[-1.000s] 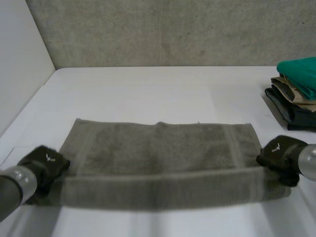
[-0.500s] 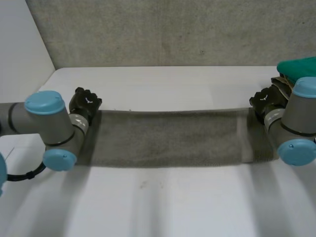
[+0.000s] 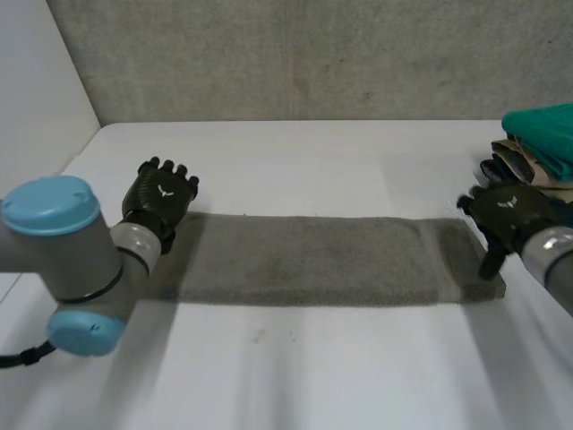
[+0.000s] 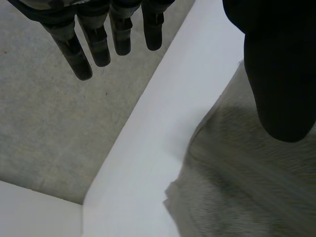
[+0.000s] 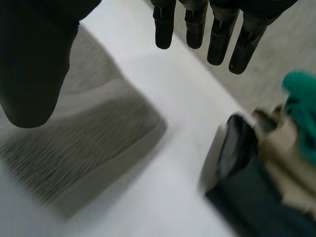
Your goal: Fold the laundry.
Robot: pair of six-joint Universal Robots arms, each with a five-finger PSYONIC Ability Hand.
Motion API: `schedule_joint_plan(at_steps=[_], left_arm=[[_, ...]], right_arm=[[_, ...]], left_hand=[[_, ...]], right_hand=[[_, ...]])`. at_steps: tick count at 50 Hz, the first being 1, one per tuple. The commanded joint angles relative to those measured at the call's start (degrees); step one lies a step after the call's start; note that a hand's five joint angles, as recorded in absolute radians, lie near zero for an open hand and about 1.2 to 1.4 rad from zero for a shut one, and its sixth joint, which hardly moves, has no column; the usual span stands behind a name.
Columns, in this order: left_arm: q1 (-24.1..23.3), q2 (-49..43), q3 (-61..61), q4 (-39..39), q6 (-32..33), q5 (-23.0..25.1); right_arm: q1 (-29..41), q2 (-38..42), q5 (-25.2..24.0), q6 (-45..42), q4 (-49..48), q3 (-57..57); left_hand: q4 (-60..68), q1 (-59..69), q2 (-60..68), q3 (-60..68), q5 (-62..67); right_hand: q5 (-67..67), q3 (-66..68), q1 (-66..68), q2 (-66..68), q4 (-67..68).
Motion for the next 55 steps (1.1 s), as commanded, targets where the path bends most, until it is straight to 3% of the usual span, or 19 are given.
schedule_joint_plan(at_steps=[1, 7, 9, 11, 14, 15, 16, 25, 30, 33, 36, 41, 46, 53, 55], left_arm=[[0.0, 4.6, -5.2, 0.0, -7.3, 2.3], [0.1, 4.7, -5.7, 0.0, -7.9, 2.4], [0.1, 4.6, -5.8, 0.0, -7.9, 2.4], [0.1, 4.6, -5.7, 0.0, -7.9, 2.3], [0.1, 4.7, -5.7, 0.0, -7.9, 2.4], [0.1, 4.7, -5.7, 0.0, -7.9, 2.4], [0.2, 4.7, -5.7, 0.0, -7.9, 2.3], [0.2, 6.9, -6.0, -0.2, -7.9, 2.1], [1.3, 9.5, -7.4, -0.6, -7.9, 2.3], [2.0, 10.4, -8.1, -0.7, -7.9, 2.5], [2.7, 11.4, -8.8, -0.7, -8.0, 2.5], [4.0, 12.7, -9.1, -0.7, -8.0, 2.3], [4.4, 14.3, -9.1, -0.7, -8.1, 2.2], [4.1, 14.6, -9.3, -0.7, -8.1, 2.1], [4.0, 14.4, -9.3, -0.7, -8.1, 2.1]], right_arm=[[-4.8, 0.1, -3.5, -0.5, 1.7, 4.2], [-4.7, 5.5, -3.0, -1.1, -1.8, 4.6], [-4.8, 7.2, -3.0, -1.2, -2.3, 4.1], [-4.8, 8.1, -3.3, -1.2, -2.7, 3.7], [-4.7, 9.6, -3.6, -1.2, -3.5, 3.1], [-4.8, 9.8, -3.3, -1.3, -3.7, 3.0], [-5.1, 9.7, -2.9, -1.4, -4.2, 2.7], [-12.4, 4.5, -1.5, -5.2, -7.3, 4.9], [-21.0, 3.0, -0.4, -19.1, -7.8, 4.2], [-21.9, 3.0, 0.0, -22.7, -8.0, 3.1], [-17.5, 2.3, -0.3, -21.9, -8.0, 1.8], [-2.0, -1.1, -0.5, -11.1, -11.2, -1.7], [12.3, -1.7, -0.8, -6.6, -16.2, -3.7], [35.2, 9.0, -5.1, -7.2, -25.8, -8.8], [38.5, 11.8, -6.1, -7.4, -26.6, -10.3]], left_hand=[[-1.7, -1.2, -1.6, -1.9, -2.9], [-1.7, -1.2, -1.6, -1.9, -2.9], [-1.7, -1.2, -1.6, -1.9, -2.9], [-1.7, -1.2, -1.6, -1.9, -2.9], [-1.7, -1.2, -1.6, -1.9, -2.9], [-1.7, -1.2, -1.6, -1.9, -2.9], [-1.7, -1.2, -1.6, -1.9, -2.9], [-1.7, -1.2, -1.6, -1.9, -2.9], [-1.7, -1.2, -1.6, -1.9, -2.9], [-1.7, -1.2, -1.6, -1.9, -2.9], [-1.7, -1.2, -1.6, -1.9, -2.9], [-1.7, -1.2, -1.6, -1.9, -2.9], [-1.7, -1.2, -1.6, -1.9, -2.9], [-1.7, -1.2, -1.6, -1.9, -2.9], [-1.7, -1.2, -1.6, -1.9, -2.9]], right_hand=[[4.0, 5.0, 6.6, 5.1, 4.4], [5.7, 6.6, 8.3, 6.8, 6.1], [12.4, 13.3, 15.0, 13.5, 12.8], [22.6, 23.6, 25.2, 23.7, 23.0], [48.3, 49.3, 50.9, 49.4, 48.7], [63.4, 64.4, 66.0, 64.5, 63.8], [66.0, 66.9, 68.6, 67.1, 66.4], [66.0, 67.0, 68.6, 67.1, 66.4], [66.0, 67.0, 68.6, 67.1, 66.4], [66.0, 67.0, 68.6, 67.1, 66.4], [66.0, 67.0, 68.6, 67.1, 66.4], [66.0, 67.0, 68.6, 67.1, 66.4], [66.0, 67.0, 68.6, 67.1, 66.4], [66.0, 67.0, 68.6, 67.1, 66.4], [66.0, 67.0, 68.6, 67.1, 66.4]])
